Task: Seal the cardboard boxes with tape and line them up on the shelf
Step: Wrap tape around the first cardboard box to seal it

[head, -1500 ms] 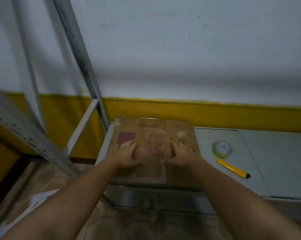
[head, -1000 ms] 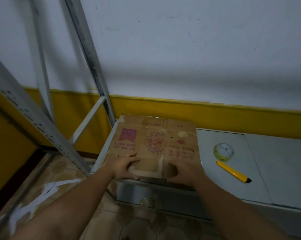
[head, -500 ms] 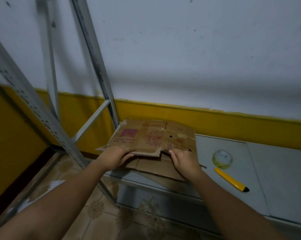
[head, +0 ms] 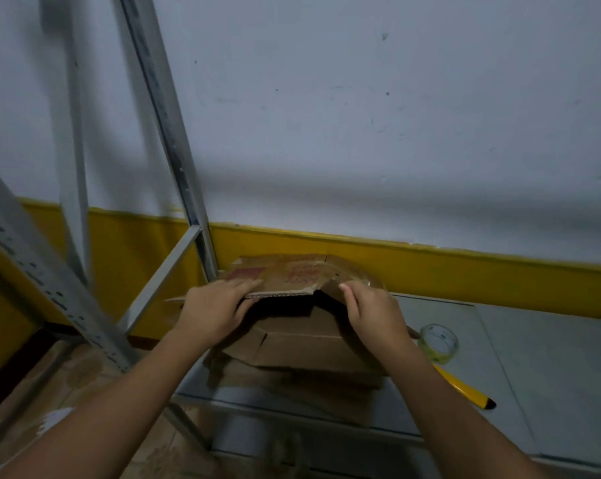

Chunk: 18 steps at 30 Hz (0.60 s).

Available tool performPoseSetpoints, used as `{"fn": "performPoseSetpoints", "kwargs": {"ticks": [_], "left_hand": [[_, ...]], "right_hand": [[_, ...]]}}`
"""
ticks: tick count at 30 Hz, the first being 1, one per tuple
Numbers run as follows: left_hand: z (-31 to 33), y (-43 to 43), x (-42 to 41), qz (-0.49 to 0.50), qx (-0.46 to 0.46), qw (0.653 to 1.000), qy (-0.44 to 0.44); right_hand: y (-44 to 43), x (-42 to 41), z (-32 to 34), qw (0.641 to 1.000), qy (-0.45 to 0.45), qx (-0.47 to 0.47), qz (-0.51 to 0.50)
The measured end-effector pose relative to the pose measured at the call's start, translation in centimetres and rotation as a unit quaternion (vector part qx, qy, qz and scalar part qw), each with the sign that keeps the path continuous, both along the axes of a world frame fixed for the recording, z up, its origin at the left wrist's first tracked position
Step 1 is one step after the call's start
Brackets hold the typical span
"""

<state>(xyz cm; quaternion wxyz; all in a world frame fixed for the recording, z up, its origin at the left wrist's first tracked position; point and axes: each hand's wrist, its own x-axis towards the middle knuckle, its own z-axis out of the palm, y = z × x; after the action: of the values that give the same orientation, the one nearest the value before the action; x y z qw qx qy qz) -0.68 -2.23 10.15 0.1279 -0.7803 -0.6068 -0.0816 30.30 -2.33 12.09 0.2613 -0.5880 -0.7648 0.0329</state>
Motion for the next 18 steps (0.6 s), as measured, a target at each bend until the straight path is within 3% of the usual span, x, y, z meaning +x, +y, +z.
{"fn": "performPoseSetpoints", "kwargs": {"ticks": [7,11,15,18], "left_hand": [[2.8,2.2,-1.7,-0.028,0.029,0.998,-0.058],[4.6,3.1,-1.8,-0.01,0.011,0.996,-0.093],[5.5,3.4,-2.3,0.003,-0.032,0.989,-0.146],[5.4,2.7,-2.9,-0.002,-0.057,0.979,-0.195]], "right_hand": [[-0.3,-3.0,3.1,0.999,0.043,0.008,-0.03],[-0.7,-3.6,4.4,0.999,0.009,0.0,-0.052],[-1.3,-1.3,4.4,0.989,-0.049,0.032,-0.139],[-2.1,1.0,4.1,0.975,-0.004,0.062,-0.212]]}}
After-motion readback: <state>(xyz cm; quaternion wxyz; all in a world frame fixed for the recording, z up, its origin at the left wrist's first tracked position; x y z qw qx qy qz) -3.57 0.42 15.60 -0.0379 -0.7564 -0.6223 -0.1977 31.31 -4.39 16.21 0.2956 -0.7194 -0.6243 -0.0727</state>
